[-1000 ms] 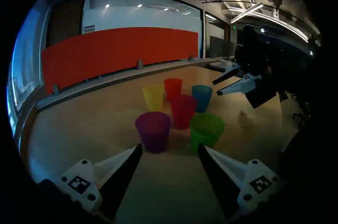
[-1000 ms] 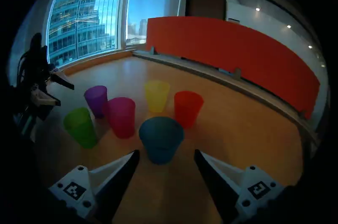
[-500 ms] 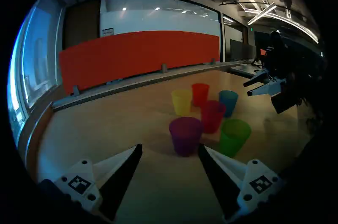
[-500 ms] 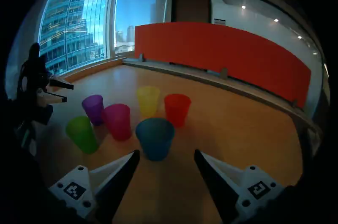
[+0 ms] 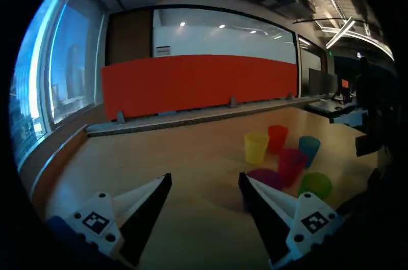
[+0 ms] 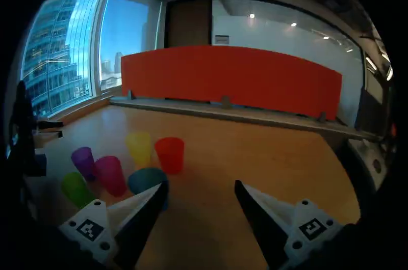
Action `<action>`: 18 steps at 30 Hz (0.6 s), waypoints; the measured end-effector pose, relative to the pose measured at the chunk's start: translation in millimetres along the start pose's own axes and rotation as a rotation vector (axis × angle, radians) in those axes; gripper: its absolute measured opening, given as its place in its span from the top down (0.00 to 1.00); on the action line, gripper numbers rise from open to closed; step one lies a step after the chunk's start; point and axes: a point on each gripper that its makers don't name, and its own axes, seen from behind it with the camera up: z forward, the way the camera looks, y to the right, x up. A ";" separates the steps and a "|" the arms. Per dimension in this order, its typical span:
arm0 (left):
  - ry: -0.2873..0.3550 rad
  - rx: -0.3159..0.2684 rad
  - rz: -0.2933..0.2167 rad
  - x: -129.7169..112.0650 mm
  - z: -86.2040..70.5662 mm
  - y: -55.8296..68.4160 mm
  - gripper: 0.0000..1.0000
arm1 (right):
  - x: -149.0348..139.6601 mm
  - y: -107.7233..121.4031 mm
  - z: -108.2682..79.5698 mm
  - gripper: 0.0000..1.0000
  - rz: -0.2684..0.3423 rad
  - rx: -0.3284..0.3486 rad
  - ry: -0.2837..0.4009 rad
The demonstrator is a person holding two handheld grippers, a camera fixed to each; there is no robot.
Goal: Pour water
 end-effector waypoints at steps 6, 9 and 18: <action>0.057 0.036 -0.084 8.2 5.7 -0.4 0.03 | 10.1 7.2 -1.4 0.00 0.018 -0.054 0.052; 0.080 0.067 -0.106 11.0 6.3 -5.6 0.02 | 13.2 12.1 -1.5 0.00 0.041 -0.082 0.076; 0.153 0.125 -0.162 24.0 4.4 -15.2 0.02 | 34.7 26.5 -8.2 0.00 0.127 -0.194 0.199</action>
